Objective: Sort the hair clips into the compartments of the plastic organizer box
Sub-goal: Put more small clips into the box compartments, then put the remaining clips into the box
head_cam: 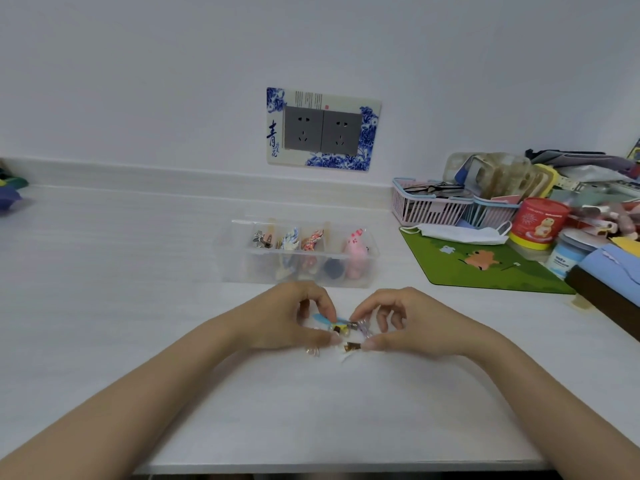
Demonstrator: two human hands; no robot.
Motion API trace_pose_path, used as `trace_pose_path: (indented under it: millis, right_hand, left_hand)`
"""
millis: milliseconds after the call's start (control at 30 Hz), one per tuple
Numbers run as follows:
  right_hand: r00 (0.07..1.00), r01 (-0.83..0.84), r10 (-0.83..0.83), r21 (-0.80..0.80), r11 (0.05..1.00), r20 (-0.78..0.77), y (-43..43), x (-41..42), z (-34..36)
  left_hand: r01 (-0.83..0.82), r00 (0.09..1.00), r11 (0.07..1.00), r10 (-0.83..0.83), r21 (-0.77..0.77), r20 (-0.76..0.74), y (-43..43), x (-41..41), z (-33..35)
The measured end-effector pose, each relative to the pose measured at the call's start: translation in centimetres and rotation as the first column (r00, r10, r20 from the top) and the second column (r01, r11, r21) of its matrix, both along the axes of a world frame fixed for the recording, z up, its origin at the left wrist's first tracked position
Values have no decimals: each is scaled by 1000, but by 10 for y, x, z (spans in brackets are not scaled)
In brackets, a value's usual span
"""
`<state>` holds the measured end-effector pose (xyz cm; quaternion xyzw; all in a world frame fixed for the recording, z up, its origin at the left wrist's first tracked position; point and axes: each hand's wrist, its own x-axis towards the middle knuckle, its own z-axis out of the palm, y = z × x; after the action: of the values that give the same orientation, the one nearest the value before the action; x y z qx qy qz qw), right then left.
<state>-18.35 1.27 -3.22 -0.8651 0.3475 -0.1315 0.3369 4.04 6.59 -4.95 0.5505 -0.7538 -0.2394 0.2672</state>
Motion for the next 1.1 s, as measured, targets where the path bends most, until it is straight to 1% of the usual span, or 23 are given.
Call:
trace_pose_path:
  millis: [100, 167, 267, 333, 433, 533, 600, 733, 767, 833, 867, 900, 933, 1000, 1067, 1100]
  right_hand:
    - [991, 58, -64, 58, 997, 113, -8, 8, -5]
    - [983, 68, -81, 81, 994, 164, -11, 10, -9]
    - [970, 69, -85, 75, 995, 228, -12, 10, -14]
    - [962, 77, -91, 65, 995, 259, -10, 9, -15]
    - [940, 93, -100, 39, 995, 325, -9, 11, -7]
    - [900, 129, -99, -43, 991, 425, -18, 20, 15]
    - [875, 189, -122, -97, 977, 468, -30, 30, 31]
    - [870, 274, -159, -190, 943, 466, -58, 56, 47]
    - [885, 279, -165, -212, 937, 434, -65, 61, 47]
    - [932, 277, -187, -273, 922, 312, -77, 69, 41]
    - [946, 283, -211, -313, 907, 246, -81, 70, 38]
    - [947, 302, -240, -343, 889, 213, -83, 70, 35]
    - [938, 330, -262, -352, 876, 226, -83, 68, 33]
    - [912, 358, -253, -321, 877, 324, -74, 63, 32]
    - [895, 309, -189, -255, 916, 404, -58, 55, 34]
    - [901, 252, -148, -215, 944, 407, -49, 50, 34]
  left_hand:
    - [-38, 999, 999, 38, -10, -18, -6, 10, -2]
    - [-42, 999, 999, 42, -12, -24, -9, 13, -3]
    - [-45, 998, 999, 45, -13, -34, -9, 12, -3]
    - [-33, 996, 999, 33, 3, -79, -8, 12, -2]
    - [-9, 992, 1000, 12, 23, -128, -9, 14, 1]
    - [-57, 992, 998, 57, -1, -110, -11, 20, 3]
    - [-76, 991, 997, 75, -10, -110, -12, 23, 6]
    - [-102, 989, 994, 97, -36, -116, -11, 31, 12]
    - [-108, 988, 993, 103, -40, -117, -10, 33, 12]
    - [-112, 987, 993, 107, -42, -118, -11, 35, 13]
    - [-112, 988, 993, 107, -40, -116, -11, 36, 12]
    - [-110, 988, 993, 105, -36, -115, -11, 36, 12]
    - [-105, 988, 994, 101, -30, -116, -11, 36, 12]
    - [-81, 990, 997, 79, -15, -120, -10, 35, 14]
    - [-47, 995, 999, 48, 12, -92, -8, 34, 16]
    - [-35, 997, 999, 37, 31, -66, -7, 32, 17]
